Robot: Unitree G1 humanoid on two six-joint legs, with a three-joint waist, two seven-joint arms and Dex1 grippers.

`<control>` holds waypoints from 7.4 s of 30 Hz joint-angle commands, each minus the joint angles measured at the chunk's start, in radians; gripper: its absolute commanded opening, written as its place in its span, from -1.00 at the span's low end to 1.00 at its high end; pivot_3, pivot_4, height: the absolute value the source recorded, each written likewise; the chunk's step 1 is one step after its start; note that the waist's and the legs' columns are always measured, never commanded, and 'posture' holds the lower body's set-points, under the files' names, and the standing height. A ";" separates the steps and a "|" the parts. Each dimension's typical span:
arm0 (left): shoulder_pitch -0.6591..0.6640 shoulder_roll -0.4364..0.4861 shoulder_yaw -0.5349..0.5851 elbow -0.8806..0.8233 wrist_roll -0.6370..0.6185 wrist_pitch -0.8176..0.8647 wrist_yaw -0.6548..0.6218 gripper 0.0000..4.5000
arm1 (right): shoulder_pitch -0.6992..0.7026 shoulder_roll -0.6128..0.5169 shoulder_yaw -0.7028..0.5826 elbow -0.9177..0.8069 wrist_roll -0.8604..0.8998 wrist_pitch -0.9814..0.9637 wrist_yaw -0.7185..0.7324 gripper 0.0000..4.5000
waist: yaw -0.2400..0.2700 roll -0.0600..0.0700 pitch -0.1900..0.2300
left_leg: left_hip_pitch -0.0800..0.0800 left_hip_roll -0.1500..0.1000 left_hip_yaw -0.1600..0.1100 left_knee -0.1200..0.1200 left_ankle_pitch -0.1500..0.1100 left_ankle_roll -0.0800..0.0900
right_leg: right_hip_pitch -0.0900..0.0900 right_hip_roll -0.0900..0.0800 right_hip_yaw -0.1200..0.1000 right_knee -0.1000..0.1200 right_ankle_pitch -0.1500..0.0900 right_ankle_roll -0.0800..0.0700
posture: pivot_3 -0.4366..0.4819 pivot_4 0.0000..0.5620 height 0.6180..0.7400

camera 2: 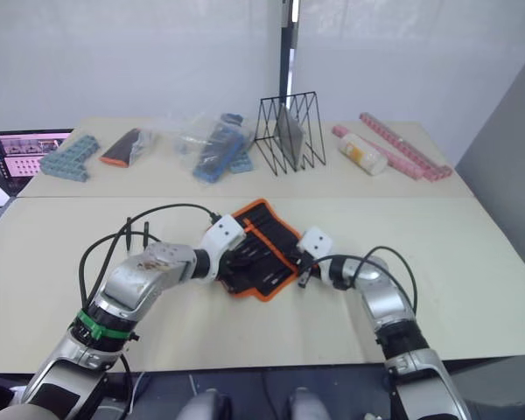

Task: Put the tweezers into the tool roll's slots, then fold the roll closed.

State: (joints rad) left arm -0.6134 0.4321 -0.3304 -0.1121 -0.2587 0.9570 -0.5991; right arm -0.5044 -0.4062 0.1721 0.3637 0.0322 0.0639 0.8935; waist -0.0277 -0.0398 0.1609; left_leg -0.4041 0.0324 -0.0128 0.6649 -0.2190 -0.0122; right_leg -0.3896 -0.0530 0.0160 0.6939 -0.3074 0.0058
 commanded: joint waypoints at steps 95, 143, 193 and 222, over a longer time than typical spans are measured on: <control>0.521 0.200 0.892 -0.255 -0.004 -0.192 0.064 0.98 | -0.004 0.000 0.082 0.121 -0.038 0.005 0.072 -1.00 | -0.009 0.001 -0.002 | 0.001 0.002 0.000 -0.003 0.001 -0.001 | 0.001 -0.006 -0.002 -0.007 0.000 0.000 | -0.05 -0.47 0.10; 0.247 0.003 0.747 -0.013 -0.073 -0.104 0.464 0.46 | 0.020 -0.051 0.090 0.064 -0.068 0.031 0.092 -1.00 | 0.015 -0.005 -0.007 | -0.001 0.000 0.000 -0.004 0.000 0.000 | 0.002 -0.005 -0.004 -0.011 0.001 0.001 | -0.05 -0.47 0.10; 0.160 -0.013 0.657 0.269 0.013 -0.326 0.470 -0.98 | 0.039 -0.088 0.083 0.027 -0.060 0.047 0.072 -1.00 | 0.038 -0.002 -0.010 | -0.001 -0.002 0.000 -0.004 0.000 0.000 | 0.002 -0.007 -0.004 -0.010 0.003 0.003 | -0.05 -0.47 0.10; 0.042 0.239 0.170 -0.082 -0.115 -0.113 -0.205 -0.98 | 0.181 -0.076 0.015 -0.173 -0.021 0.068 -0.041 -1.00 | 0.023 -0.001 -0.008 | -0.003 -0.002 0.001 -0.004 -0.001 0.001 | 0.001 -0.004 -0.002 -0.012 0.002 0.004 | -0.05 -0.47 0.10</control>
State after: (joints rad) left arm -0.5518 0.6558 -0.1270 -0.1834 -0.3858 0.8285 -0.7700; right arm -0.3634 -0.4777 0.1502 0.1687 0.0417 0.0988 0.8470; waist -0.0044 -0.0404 0.1530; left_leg -0.4071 0.0306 -0.0110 0.6613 -0.2197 -0.0107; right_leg -0.3888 -0.0564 0.0141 0.6818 -0.3053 0.0095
